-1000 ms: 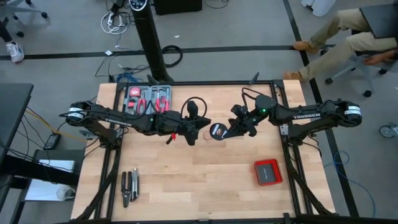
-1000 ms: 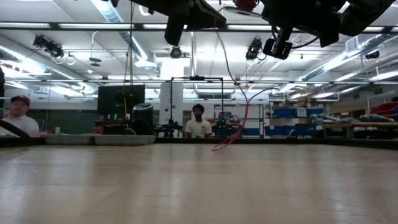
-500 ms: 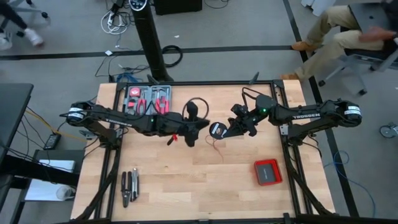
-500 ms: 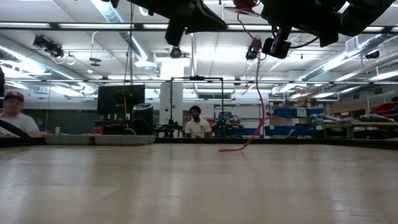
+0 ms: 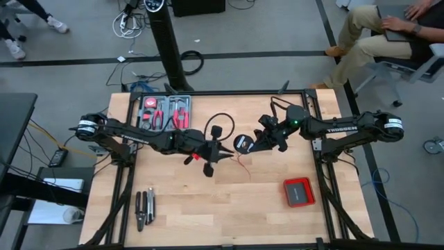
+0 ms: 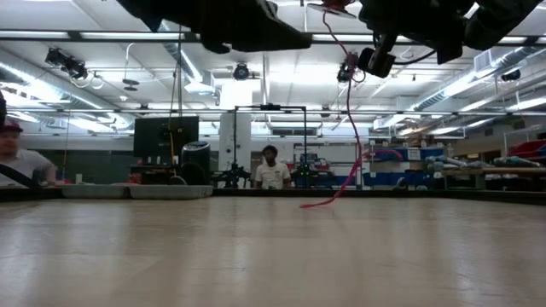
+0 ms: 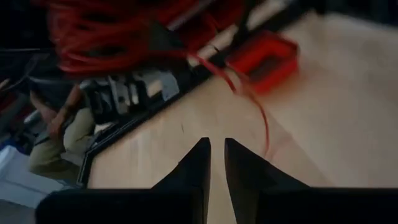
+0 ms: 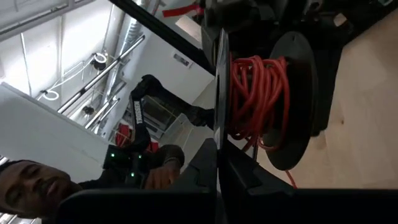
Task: Coil cords
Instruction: Coil the red wire onto the spool
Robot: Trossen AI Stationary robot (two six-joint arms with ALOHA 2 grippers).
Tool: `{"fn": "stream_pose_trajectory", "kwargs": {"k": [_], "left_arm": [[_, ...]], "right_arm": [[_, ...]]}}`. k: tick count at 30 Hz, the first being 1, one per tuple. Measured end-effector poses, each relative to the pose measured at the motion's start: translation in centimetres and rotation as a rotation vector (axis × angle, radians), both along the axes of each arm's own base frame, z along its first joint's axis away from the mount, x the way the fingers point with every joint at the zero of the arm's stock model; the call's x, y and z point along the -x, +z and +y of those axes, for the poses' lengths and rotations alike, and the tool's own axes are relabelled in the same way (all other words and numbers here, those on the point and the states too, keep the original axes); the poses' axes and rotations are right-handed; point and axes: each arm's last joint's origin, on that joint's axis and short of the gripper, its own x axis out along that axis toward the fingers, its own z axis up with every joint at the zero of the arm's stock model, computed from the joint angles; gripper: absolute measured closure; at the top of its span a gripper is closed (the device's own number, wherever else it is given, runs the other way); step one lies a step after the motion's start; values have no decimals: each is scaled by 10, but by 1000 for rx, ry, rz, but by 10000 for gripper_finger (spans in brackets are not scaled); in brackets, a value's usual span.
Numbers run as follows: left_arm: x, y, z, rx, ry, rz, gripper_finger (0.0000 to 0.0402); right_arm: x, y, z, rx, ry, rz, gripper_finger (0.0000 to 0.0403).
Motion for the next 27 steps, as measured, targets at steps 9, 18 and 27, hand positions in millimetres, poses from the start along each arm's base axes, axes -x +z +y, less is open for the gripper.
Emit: {"fn": "stream_pose_trajectory", "kwargs": {"k": [9, 18, 27], "left_arm": [[-9, -9, -1, 396, 104, -65, 351], [-11, -13, -1, 565, 124, -39, 330], [-12, -8, -2, 723, 127, -78, 326]], "right_arm": [[0, 0, -5, 14, -43, -11, 402], [0, -1, -5, 13, -45, -2, 402], [0, -1, -6, 32, -59, -5, 402]]}}
